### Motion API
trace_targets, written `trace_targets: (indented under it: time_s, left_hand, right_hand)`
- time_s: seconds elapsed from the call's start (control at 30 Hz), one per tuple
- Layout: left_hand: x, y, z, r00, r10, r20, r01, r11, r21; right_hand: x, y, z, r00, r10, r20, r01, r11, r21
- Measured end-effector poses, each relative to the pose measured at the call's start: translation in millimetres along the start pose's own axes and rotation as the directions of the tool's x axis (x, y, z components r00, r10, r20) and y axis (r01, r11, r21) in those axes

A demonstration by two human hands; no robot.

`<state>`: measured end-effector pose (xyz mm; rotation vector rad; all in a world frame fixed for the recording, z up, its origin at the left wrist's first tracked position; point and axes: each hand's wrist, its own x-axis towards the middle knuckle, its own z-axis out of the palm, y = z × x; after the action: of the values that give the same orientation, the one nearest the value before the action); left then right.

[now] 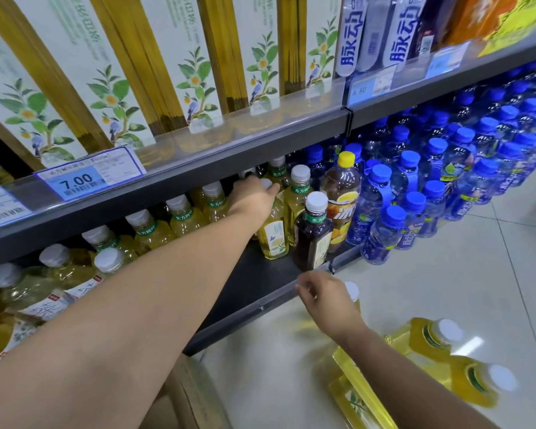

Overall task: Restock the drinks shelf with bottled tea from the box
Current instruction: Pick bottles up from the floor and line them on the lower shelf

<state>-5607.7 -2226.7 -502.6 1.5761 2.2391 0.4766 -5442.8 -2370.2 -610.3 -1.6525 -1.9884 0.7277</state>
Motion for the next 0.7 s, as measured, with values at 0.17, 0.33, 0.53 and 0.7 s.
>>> trace_targets:
  time_s: [0.17, 0.33, 0.53, 0.7]
  left_hand:
    - [-23, 3, 0, 0.997, 0.063, 0.052, -0.066, 0.996, 0.064]
    - [-50, -35, 5, 0.983, 0.132, 0.127, -0.145, 0.984, 0.099]
    - [-78, -86, 11, 0.795, 0.062, 0.604, -0.312, 0.895, 0.318]
    - [-89, -111, -16, 0.792, 0.029, 0.610, -0.368, 0.820, 0.439]
  right_hand:
    - [1, 24, -28, 0.978, -0.014, -0.207, -0.056, 0.943, -0.327]
    - [2, 30, -32, 0.926, 0.357, 0.120, -0.281, 0.867, -0.411]
    - [1, 23, -26, 0.947, 0.276, 0.163, -0.187, 0.890, -0.417]
    - [8, -31, -41, 0.972, 0.115, 0.204, -0.023, 0.915, -0.403]
